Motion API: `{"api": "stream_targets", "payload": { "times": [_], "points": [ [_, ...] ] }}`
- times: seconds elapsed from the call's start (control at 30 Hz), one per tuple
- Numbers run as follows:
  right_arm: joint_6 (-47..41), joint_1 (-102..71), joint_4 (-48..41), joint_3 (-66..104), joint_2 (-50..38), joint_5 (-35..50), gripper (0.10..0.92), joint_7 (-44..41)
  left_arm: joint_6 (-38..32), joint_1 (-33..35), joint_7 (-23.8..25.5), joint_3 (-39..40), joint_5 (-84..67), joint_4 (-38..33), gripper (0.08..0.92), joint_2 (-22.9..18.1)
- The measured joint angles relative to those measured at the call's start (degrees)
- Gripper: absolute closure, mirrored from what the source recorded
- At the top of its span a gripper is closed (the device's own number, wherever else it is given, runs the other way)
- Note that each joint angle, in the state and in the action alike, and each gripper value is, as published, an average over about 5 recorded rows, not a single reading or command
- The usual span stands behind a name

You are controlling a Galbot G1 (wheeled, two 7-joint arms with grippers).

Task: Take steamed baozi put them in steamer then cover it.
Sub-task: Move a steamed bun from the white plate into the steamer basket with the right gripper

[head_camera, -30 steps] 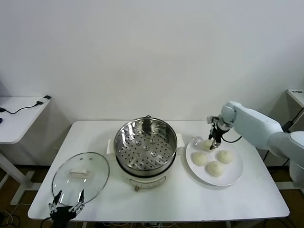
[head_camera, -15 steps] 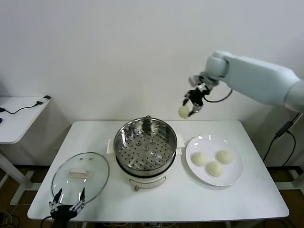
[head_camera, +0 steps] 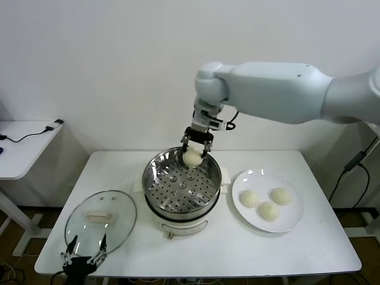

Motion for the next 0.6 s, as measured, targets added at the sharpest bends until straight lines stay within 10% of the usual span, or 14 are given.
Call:
{"api": "stream_targets", "payload": {
  "times": [0.6],
  "points": [
    [8.02, -15.24, -16.24, 3.51, 8.87, -17.53, 0.423, 7.13, -0.15, -0.7, -0.57, 0.08, 0.05, 0.83, 0.177, -0.79]
  ]
}}
